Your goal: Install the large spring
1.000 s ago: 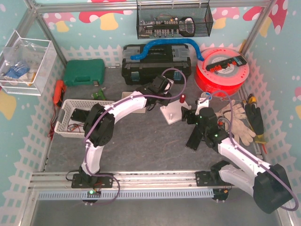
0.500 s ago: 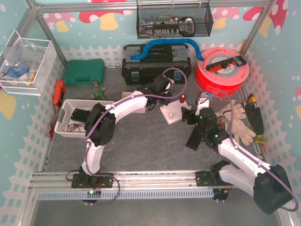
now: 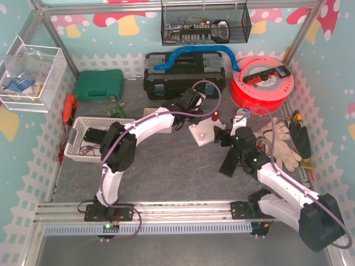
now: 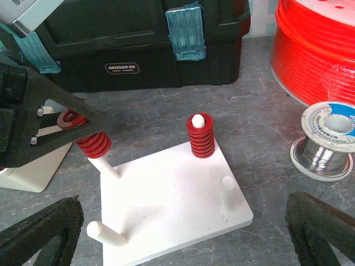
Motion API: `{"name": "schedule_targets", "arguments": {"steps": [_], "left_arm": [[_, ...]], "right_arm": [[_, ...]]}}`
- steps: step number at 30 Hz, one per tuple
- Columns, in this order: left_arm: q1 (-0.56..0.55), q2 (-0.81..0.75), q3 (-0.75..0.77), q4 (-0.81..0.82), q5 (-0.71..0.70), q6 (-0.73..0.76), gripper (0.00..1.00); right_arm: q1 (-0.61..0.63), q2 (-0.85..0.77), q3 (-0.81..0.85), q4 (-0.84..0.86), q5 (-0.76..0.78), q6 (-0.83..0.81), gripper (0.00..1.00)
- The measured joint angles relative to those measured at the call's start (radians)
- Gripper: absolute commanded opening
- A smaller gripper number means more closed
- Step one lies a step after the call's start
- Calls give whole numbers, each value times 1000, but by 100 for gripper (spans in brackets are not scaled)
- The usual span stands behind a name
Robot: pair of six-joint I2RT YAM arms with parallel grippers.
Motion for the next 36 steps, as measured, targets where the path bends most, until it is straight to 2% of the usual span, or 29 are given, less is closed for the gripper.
{"name": "schedule_targets", "arguments": {"steps": [12,18,23,30,36], "left_arm": [[-13,-17,-38,-20,-31,-3,20],[-13,-17,-46,-43,-30,-3,25],[-13,-2,-46,-38,-29,-4,36],[-13,59,-45,-25,-26,-5,61],[-13,60,-36,-17,-26,-4,65]], "right_arm": [[0,0,0,0,0,0,99],[0,0,0,0,0,0,99],[0,0,0,0,0,0,99],[0,0,0,0,0,0,99],[0,0,0,0,-1,0,99]]}}
